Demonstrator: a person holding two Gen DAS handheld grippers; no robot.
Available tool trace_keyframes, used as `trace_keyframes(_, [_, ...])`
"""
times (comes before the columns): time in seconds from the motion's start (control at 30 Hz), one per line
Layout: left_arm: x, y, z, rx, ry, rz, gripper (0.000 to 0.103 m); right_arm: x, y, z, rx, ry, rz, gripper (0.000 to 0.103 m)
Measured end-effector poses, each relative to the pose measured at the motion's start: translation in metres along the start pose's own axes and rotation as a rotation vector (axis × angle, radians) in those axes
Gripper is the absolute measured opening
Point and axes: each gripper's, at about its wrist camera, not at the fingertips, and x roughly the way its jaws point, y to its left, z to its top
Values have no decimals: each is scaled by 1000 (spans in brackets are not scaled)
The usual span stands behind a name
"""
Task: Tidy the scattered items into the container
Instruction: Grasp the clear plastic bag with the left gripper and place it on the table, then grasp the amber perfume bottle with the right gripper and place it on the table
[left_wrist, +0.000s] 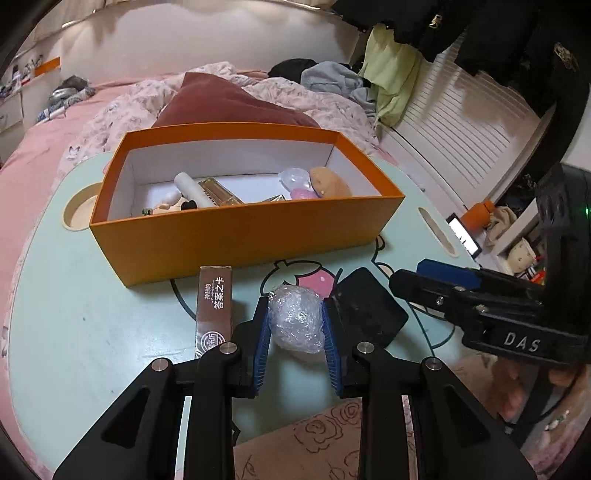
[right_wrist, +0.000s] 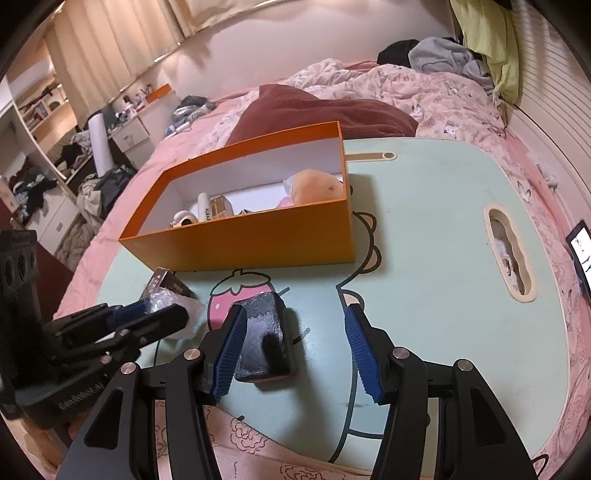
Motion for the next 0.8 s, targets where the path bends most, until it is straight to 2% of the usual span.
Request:
trace_keyframes(0.13, [-14, 12, -5, -57, -76, -40, 38, -1, 0, 2, 6, -7, 0, 55])
trace_keyframes(0.23, [-28, 24, -8, -116, -152, -54, 70, -8, 1, 5, 1, -24, 16, 55])
trace_keyframes(0.37, [-45, 34, -16, -163, -256, -96, 71, -21, 9, 21, -41, -64, 57, 55])
trace_keyframes(0.5, [-63, 43, -25, -203, -365, -124, 71, -25, 32, 64, -147, -51, 133, 55])
trace_keyframes(0.6, [-77, 51, -30, -228, -437, -133, 71, 3, 60, 103, -292, 69, 117, 51])
trace_keyframes(0.73, [-90, 68, -37, -300, -508, -81, 71, 72, 83, 133, -373, 311, 93, 27])
trace_keyframes(0.8, [-90, 76, -40, -323, -510, -80, 71, 101, 86, 138, -379, 376, 50, 20])
